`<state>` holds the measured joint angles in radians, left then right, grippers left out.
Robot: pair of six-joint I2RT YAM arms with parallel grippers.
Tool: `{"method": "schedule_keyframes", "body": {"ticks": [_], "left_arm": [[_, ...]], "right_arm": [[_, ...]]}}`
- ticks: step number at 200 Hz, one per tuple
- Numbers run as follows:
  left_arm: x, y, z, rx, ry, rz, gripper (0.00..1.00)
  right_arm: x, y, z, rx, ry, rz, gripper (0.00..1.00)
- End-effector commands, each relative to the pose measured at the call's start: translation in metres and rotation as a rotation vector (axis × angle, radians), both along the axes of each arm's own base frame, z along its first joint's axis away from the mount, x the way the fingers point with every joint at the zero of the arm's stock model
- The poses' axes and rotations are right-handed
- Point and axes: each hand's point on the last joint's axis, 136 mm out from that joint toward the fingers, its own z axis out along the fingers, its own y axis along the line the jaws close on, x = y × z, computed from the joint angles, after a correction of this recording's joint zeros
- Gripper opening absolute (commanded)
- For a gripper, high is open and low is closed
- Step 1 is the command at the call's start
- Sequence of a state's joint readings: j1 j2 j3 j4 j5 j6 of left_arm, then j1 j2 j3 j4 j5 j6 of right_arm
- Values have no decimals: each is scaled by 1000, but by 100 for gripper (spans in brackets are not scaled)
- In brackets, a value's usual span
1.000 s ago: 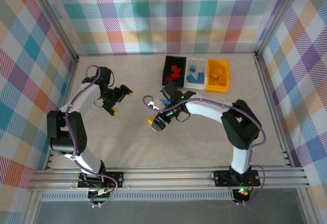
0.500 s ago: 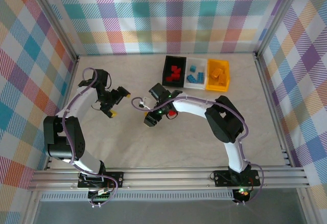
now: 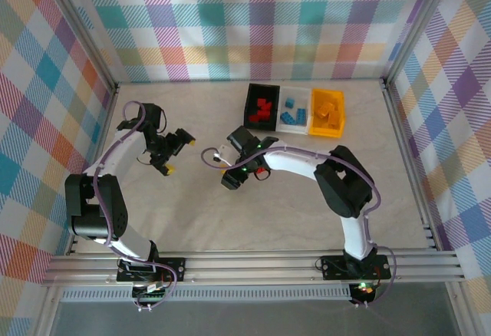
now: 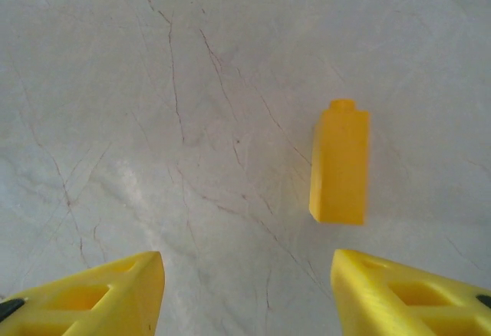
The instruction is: Sort the legos into containers by color
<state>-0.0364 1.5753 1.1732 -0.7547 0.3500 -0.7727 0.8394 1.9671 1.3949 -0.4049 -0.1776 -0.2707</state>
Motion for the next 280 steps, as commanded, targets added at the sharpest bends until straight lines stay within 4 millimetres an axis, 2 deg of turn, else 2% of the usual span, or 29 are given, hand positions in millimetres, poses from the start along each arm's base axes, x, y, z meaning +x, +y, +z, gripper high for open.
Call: {"method": "schedule_keyframes", "body": {"ticks": [1,30,50,67,85,100,131,181,200,234,264,280], "left_arm": [[3,1,-1,-14,0,5,100],[4,0,-5,-19,10,0,100],[3,0,-5,-17,13,-7,100],[2,1,-6,-15,22,-10,100],[0,0,-7,-18,32,-14,100],[0,0,-8,-24,38,-15,100],[3,0,-10,-30,45,-14,100],[6,-2,-19,-47,65,-15,100],[7,-2,-22,-55,70,-12,100],[11,-3,-22,-59,71,-13,100],[13,-3,-22,-55,71,-10,100],[14,-2,-22,-51,68,-10,100]], "right_arm": [[5,1,32,56,-60,-10,61],[7,4,27,57,-58,-5,62],[11,4,14,29,-52,11,65],[23,2,1,0,-63,5,67],[42,5,-4,1,-77,-30,69],[49,13,-6,6,-73,-29,69],[49,25,-13,37,-12,-38,67],[34,25,-36,4,53,-12,60],[32,22,-43,-13,64,-16,53],[36,24,-42,-7,46,-22,20],[41,18,-26,16,26,-40,14],[48,9,-2,58,6,-78,11]]}}
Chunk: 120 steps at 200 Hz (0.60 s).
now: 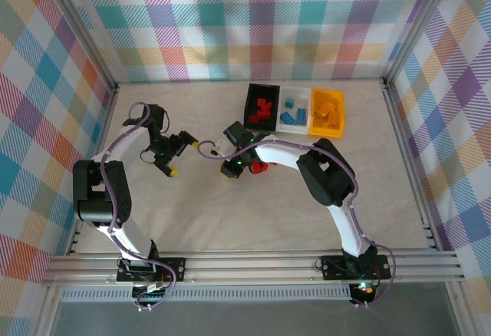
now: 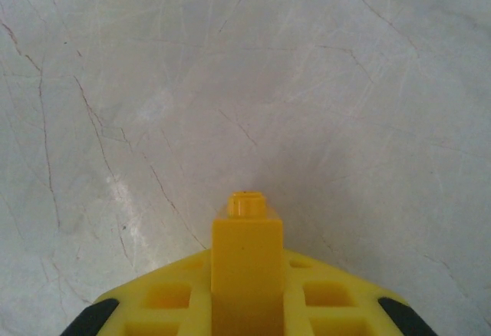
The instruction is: Sort the legos into containers by color
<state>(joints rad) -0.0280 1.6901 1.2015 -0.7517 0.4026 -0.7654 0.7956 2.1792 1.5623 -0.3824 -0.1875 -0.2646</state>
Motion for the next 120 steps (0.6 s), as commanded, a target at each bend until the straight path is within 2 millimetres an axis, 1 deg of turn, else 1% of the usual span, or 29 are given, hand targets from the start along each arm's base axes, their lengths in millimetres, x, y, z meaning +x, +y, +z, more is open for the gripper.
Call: {"method": "schedule_keyframes", "body": {"ticks": [1,18,35,50,60,74,94,107,120], "left_arm": [[8,4,4,-5,-15,4,100],[9,4,3,-1,-15,1,100],[11,2,3,4,-18,-14,100],[14,-4,4,15,-24,-44,100],[15,-11,4,26,-27,-73,100],[19,-22,4,36,-33,-113,100],[26,-45,7,45,-55,-192,100],[29,-62,12,60,-74,-263,100],[30,-82,17,78,-88,-353,100]], "right_arm": [[5,-9,39,71,-21,-38,11],[18,-25,70,146,-38,-112,11],[38,-54,99,208,-53,-220,10],[55,-89,112,217,-70,-316,10],[67,-118,112,198,-82,-386,11],[89,-163,109,184,-61,-542,11],[120,-223,100,174,-33,-728,13],[140,-256,94,176,-23,-827,13],[158,-283,89,170,-16,-907,13]]}}
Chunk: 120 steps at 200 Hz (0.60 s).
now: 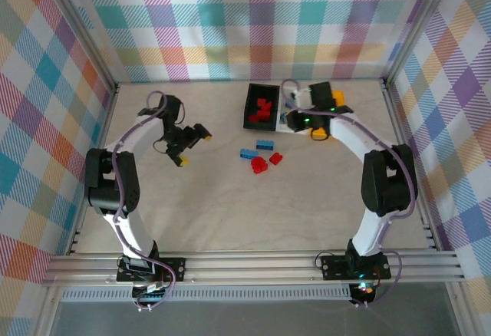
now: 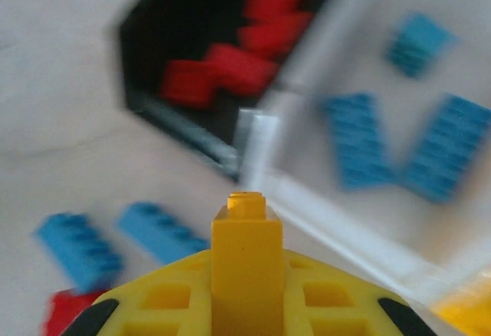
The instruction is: Sort the legos into containers by color
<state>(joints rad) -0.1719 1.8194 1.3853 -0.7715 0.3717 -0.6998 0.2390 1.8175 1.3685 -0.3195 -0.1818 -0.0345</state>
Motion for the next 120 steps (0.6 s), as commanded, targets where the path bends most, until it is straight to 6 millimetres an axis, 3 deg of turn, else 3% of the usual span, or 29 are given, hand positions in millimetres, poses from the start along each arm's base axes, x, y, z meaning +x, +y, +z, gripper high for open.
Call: {"method": "schedule_keyframes", "body": {"ticks": [1,28,49,97,120], "left_arm": [[0,-31,11,43,-30,-164,100],[-2,-65,18,56,-63,-301,100],[-7,-79,15,22,-52,-331,100],[-15,-86,10,31,-30,-379,100],[-14,-87,8,27,-28,-379,100]], "right_arm": [[23,-44,-22,17,83,-165,13],[52,-84,-28,3,88,-257,13],[68,-98,-35,-36,97,-263,14],[87,-119,-31,-27,71,-317,23],[82,-115,-21,-17,50,-297,41]]}}
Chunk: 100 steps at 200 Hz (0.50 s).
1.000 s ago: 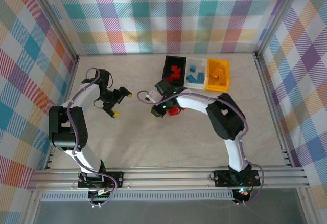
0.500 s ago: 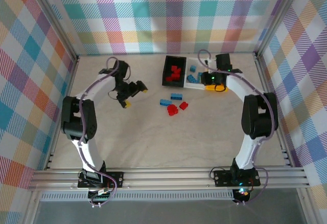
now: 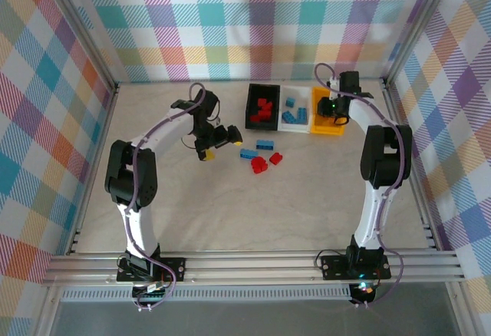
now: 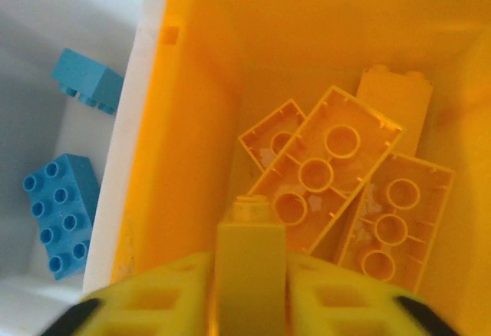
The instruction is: Sort the legos into containers by color
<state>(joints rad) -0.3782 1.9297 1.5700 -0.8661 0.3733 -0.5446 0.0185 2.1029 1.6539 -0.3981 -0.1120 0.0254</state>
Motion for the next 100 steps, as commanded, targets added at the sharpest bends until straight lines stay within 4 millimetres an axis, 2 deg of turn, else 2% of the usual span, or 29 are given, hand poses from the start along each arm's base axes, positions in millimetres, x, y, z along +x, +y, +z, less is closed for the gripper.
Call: {"method": "schedule_keyframes", "body": {"ticks": [1,25,38,49,66,80,100], "left_arm": [[-3,-3,0,4,17,-33,100],[-1,-4,-5,3,24,-42,100],[-1,-5,-9,7,32,-50,100],[-2,-3,-13,16,37,-54,100],[-3,-1,-20,30,48,-55,100],[-5,0,-26,38,62,-54,100],[-7,0,-31,37,78,-45,100]], "right_arm": [[1,1,22,8,-42,13,41],[-17,16,49,-2,-90,67,47],[-38,38,60,-8,-97,144,50],[-63,64,65,6,-79,227,54],[-112,110,59,70,-27,378,59],[-156,142,41,79,26,512,61],[-205,177,15,82,86,674,61]]}}
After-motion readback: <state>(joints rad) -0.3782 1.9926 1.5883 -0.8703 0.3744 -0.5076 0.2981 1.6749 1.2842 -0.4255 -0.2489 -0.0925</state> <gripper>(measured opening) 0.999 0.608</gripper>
